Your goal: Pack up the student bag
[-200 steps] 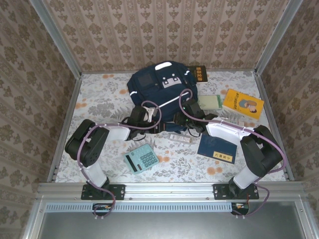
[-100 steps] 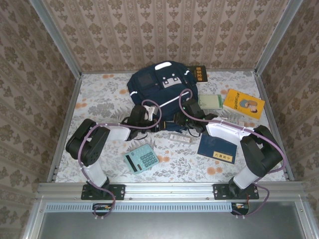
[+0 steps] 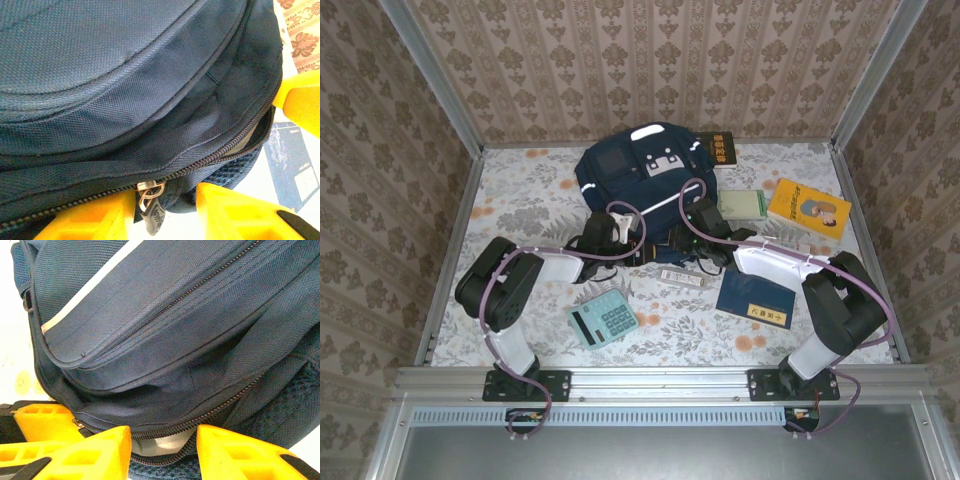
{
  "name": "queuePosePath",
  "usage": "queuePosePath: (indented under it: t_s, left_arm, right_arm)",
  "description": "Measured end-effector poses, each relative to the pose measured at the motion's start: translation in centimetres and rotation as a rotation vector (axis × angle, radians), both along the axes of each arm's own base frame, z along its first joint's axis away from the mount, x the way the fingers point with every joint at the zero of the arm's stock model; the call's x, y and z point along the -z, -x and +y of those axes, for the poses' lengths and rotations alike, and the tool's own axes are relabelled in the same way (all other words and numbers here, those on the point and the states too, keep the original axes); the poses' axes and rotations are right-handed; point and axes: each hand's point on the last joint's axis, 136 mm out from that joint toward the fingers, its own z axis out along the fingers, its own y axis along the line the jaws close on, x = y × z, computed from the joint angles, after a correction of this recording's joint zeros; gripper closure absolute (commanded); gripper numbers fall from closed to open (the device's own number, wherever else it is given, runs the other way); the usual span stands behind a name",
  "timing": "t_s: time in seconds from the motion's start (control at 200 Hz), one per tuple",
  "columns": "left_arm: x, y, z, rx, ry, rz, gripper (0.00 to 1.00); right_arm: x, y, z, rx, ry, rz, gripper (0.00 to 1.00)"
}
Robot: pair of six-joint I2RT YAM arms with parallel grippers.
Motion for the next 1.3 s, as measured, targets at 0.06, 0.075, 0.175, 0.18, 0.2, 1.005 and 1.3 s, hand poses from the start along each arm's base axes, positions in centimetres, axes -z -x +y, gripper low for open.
queuePosePath:
  t_s: [0.06, 0.075, 0.175, 0.18, 0.2, 1.005, 1.3]
  left_arm:
    - [0.1, -0.1, 0.0, -0.004, -0.004, -0.003, 0.66]
    - [0.1, -0.1, 0.0, -0.006, -0.006, -0.004, 0.67]
    - [0.4, -0.2, 0.0, -0.016, -0.025, -0.014, 0.75]
    - [0.4, -0.2, 0.0, -0.017, -0.026, -0.016, 0.76]
    - [0.4, -0.2, 0.0, -0.018, -0.027, -0.016, 0.77]
    - [0.6, 0.7, 3.0, -0.084, -0.254, -0.051, 1.0]
    - [0.0, -1.3, 7.8, -0.223, -0.52, -0.079, 1.0]
  right_arm:
    - [0.0, 0.0, 0.0, 0.0, 0.0, 0.0, 0.59]
    - [0.0, 0.0, 0.0, 0.0, 0.0, 0.0, 0.59]
    - [0.0, 0.0, 0.0, 0.0, 0.0, 0.0, 0.59]
    - [0.0, 0.0, 0.0, 0.0, 0.0, 0.0, 0.59]
    - [0.0, 0.0, 0.0, 0.0, 0.0, 0.0, 0.59]
    - [0.2, -0.1, 0.0, -0.002, 0.007, 0.002, 0.78]
    - [0.8, -0.5, -0.4, 0.016, 0.035, 0.007, 1.0]
